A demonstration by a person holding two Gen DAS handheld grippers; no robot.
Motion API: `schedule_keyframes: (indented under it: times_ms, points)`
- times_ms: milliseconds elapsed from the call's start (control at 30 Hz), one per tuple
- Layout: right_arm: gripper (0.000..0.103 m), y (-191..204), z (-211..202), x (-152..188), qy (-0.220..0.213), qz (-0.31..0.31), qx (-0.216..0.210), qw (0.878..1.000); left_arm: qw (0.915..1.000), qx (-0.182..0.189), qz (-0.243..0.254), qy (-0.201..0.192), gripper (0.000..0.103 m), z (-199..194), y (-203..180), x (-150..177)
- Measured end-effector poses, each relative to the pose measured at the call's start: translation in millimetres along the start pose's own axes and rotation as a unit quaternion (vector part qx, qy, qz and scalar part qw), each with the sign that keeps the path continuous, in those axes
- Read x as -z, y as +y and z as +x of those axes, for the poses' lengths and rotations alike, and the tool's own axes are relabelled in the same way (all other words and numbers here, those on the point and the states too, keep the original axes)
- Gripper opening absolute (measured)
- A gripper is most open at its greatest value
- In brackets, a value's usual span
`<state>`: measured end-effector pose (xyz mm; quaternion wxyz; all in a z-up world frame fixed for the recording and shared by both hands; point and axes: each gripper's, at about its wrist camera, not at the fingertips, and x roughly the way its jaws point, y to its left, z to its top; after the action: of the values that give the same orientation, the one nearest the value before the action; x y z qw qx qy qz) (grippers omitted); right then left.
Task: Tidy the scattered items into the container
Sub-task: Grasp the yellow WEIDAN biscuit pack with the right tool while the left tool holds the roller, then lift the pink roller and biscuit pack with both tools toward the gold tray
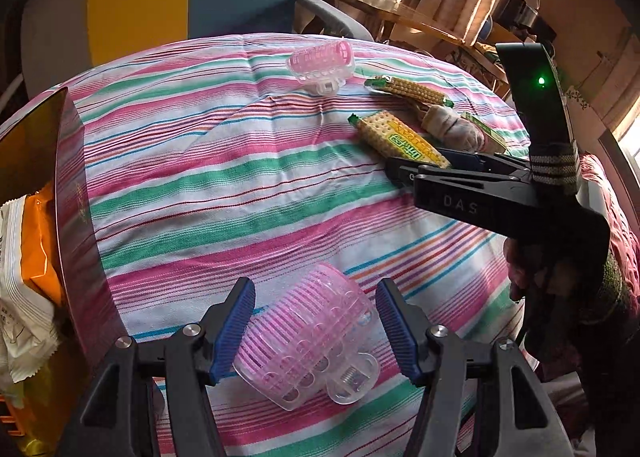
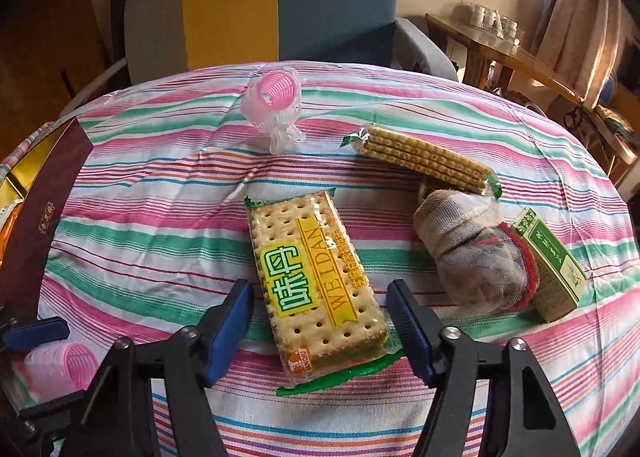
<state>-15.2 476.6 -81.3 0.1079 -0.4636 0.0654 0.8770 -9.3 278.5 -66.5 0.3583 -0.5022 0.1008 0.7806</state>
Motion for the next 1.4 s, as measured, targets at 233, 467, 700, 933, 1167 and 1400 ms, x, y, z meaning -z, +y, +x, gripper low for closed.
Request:
schedule_keyframes:
  times_ms: [233, 467, 700, 933, 1167, 1400]
  points:
    - [0.052, 2.1, -24.7, 31.1, 0.004, 0.012, -0.004, 1.000, 0.9994, 0.035, -0.004, -0.004, 0.064, -8.4, -1.3, 13.9]
    - [0.052, 13.8, -62.6, 83.0, 0.002, 0.043, -0.020, 0.999, 0.9987, 0.049, 0.012, -0.014, 0.066, -30.1, 4.8, 38.0]
    - [0.053, 25.8, -86.5, 118.1, -0.010, 0.061, -0.019, 0.998, 0.9967, 0.068, 0.033, -0.030, 0.073, -54.5, 14.0, 63.3]
    - [0.062, 29.7, -86.0, 119.7, -0.010, 0.063, -0.014, 0.998, 0.9950, 0.045, 0.084, -0.030, 0.082, -52.0, 6.5, 60.1]
    - [0.071, 37.4, -85.2, 121.0, -0.011, 0.053, -0.006, 0.999, 0.9925, 0.052, 0.101, -0.045, 0.082, -62.5, 6.2, 42.8]
    - [0.083, 41.7, -83.7, 121.7, -0.016, 0.049, -0.010, 0.999, 0.9939, 0.056, 0.087, -0.038, 0.082, -76.6, 22.9, 71.8]
